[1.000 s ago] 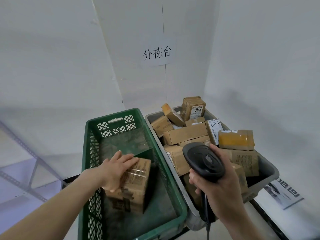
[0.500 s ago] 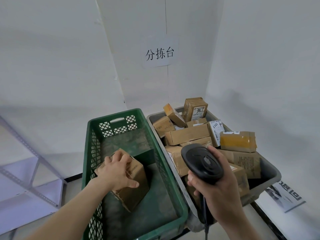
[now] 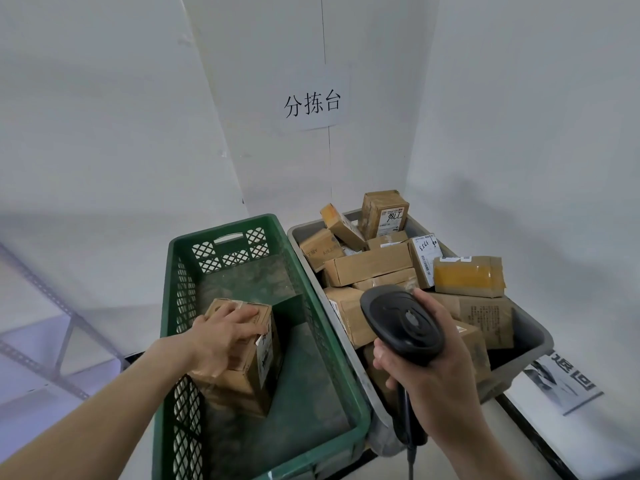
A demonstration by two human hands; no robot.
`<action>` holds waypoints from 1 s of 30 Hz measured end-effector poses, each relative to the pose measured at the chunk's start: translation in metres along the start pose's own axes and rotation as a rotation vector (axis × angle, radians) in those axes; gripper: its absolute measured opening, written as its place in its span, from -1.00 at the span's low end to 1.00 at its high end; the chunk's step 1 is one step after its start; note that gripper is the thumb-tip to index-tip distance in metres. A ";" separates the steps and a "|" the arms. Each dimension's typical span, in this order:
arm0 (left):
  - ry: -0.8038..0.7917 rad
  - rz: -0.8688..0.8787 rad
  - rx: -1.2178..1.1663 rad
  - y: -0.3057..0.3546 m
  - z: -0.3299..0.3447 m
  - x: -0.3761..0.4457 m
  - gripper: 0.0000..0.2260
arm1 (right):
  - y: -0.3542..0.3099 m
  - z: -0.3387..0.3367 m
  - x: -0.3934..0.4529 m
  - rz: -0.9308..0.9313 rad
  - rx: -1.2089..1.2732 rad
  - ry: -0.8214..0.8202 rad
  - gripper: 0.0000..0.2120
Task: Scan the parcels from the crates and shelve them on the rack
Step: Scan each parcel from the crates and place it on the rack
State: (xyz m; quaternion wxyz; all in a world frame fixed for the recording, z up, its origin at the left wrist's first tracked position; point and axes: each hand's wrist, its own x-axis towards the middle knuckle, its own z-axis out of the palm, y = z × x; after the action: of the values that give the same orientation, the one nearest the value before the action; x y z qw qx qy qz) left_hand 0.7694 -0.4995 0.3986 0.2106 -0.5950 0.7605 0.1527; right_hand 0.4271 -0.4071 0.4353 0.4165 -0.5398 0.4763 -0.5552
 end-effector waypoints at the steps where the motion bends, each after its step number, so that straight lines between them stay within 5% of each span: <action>1: -0.001 -0.001 -0.069 -0.003 0.000 0.000 -0.20 | 0.000 0.001 -0.001 0.000 0.000 -0.003 -0.24; 4: 0.132 -0.058 -0.270 -0.002 0.010 -0.003 -0.34 | -0.001 0.003 -0.001 0.005 0.000 -0.012 -0.24; 7: 0.256 -0.287 -0.298 0.015 0.025 -0.004 -0.03 | 0.000 0.002 -0.002 0.016 -0.009 -0.018 -0.21; 15: 0.240 -0.654 -0.474 0.012 0.043 -0.005 0.14 | 0.001 -0.001 -0.005 0.016 -0.040 -0.035 -0.28; 24: 0.226 -0.654 -0.524 0.011 0.049 -0.024 0.16 | -0.002 -0.002 -0.014 0.017 -0.025 -0.078 -0.32; 30: 0.530 -0.675 -0.703 0.012 0.044 -0.046 -0.08 | -0.010 -0.003 -0.024 -0.002 -0.011 -0.089 -0.29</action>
State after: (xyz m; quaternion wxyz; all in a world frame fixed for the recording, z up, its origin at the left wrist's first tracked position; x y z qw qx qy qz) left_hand 0.7733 -0.4370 0.3832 -0.1621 -0.8582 0.4578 0.1665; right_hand 0.4263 -0.3816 0.4400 0.4339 -0.5665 0.4599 -0.5285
